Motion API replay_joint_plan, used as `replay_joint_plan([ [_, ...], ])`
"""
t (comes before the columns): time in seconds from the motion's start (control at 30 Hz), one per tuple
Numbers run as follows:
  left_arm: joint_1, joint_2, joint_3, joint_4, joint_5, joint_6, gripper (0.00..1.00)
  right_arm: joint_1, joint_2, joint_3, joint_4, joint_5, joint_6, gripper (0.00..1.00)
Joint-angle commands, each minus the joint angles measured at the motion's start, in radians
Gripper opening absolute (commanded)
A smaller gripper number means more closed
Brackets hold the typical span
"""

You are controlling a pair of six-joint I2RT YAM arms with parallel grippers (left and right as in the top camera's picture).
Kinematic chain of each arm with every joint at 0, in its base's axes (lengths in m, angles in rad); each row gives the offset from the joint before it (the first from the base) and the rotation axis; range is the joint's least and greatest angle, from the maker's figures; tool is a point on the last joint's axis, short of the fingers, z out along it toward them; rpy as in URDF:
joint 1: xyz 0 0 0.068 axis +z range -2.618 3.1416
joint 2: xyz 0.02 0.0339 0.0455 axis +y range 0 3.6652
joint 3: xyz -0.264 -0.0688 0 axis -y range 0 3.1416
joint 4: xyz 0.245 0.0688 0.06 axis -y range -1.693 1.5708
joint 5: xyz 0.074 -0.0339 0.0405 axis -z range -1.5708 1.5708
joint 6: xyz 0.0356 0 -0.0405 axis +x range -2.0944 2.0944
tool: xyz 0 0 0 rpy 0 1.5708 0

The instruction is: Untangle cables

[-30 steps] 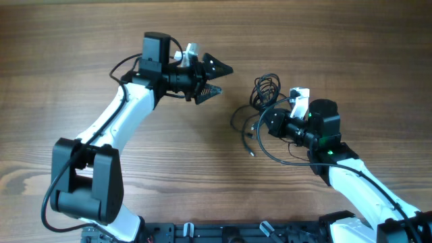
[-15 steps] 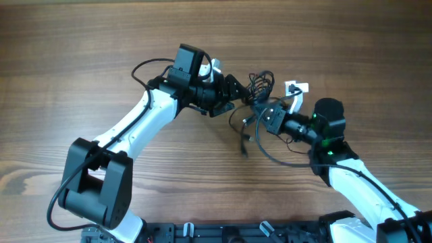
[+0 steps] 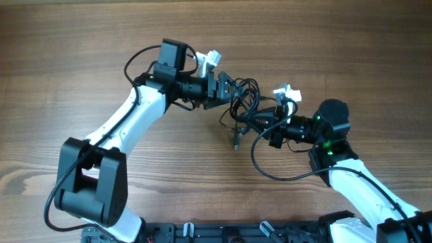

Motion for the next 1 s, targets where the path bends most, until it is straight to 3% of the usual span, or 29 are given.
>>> replay_joint_plan([
  [0.0, -0.023, -0.003, 0.002, 0.000, -0.076, 0.042, 0.43, -0.002, 0.001, 0.004, 0.016, -0.049, 0.058, 0.04],
  [0.1, -0.018, -0.003, 0.002, -0.001, -0.196, 0.042, 0.04, -0.002, 0.001, 0.004, 0.006, -0.063, 0.085, 0.12],
  [0.13, -0.009, -0.003, 0.002, -0.010, -0.272, 0.041, 0.04, -0.002, 0.001, 0.004, -0.026, -0.048, 0.083, 0.27],
  [0.17, 0.005, -0.003, 0.002, -0.022, -0.334, 0.041, 0.04, -0.002, 0.001, 0.004, -0.082, -0.011, 0.079, 0.59],
  [0.27, 0.091, -0.003, 0.002, -0.064, -0.454, 0.037, 0.04, -0.002, 0.001, 0.004, -0.342, 0.215, 0.080, 0.77],
  [0.3, 0.123, -0.003, 0.002, -0.072, -0.452, 0.035, 0.04, -0.002, 0.001, 0.004, -0.413, 0.291, 0.081, 0.78],
  [0.33, 0.155, -0.003, 0.002, -0.080, -0.452, 0.030, 0.04, -0.002, 0.001, 0.004, -0.475, 0.359, 0.083, 0.92],
  [0.43, 0.215, -0.003, 0.002, -0.088, -0.452, 0.031, 0.04, -0.002, 0.001, 0.004, -0.497, 0.391, 0.138, 1.00],
  [0.57, 0.253, -0.002, 0.002, -0.087, -0.452, 0.035, 0.06, -0.002, 0.001, 0.004, -0.402, 0.395, 0.234, 1.00],
  [0.63, 0.252, -0.002, 0.002, -0.089, -0.453, 0.035, 0.55, -0.002, 0.001, 0.004, -0.306, 0.396, 0.287, 1.00],
  [0.67, 0.253, -0.002, 0.002, -0.097, -0.465, 0.042, 0.61, -0.002, 0.001, 0.005, -0.198, 0.400, 0.319, 1.00],
  [0.77, 0.253, -0.002, 0.002, -0.106, -0.497, 0.042, 0.48, -0.002, 0.001, 0.014, -0.105, 0.426, 0.338, 1.00],
  [0.8, 0.253, -0.002, 0.002, -0.106, -0.497, 0.042, 0.51, -0.002, 0.001, 0.024, -0.109, 0.438, 0.337, 1.00],
  [0.83, 0.249, -0.002, 0.002, -0.106, -0.496, 0.042, 0.64, -0.001, 0.001, 0.038, -0.124, 0.443, 0.330, 1.00],
  [0.87, 0.241, -0.002, 0.002, -0.106, -0.498, 0.042, 0.68, -0.001, 0.001, 0.053, -0.150, 0.444, 0.309, 1.00],
  [0.97, 0.225, -0.002, 0.002, -0.114, -0.499, 0.041, 0.69, 0.008, 0.001, 0.127, -0.306, 0.493, 0.234, 1.00],
])
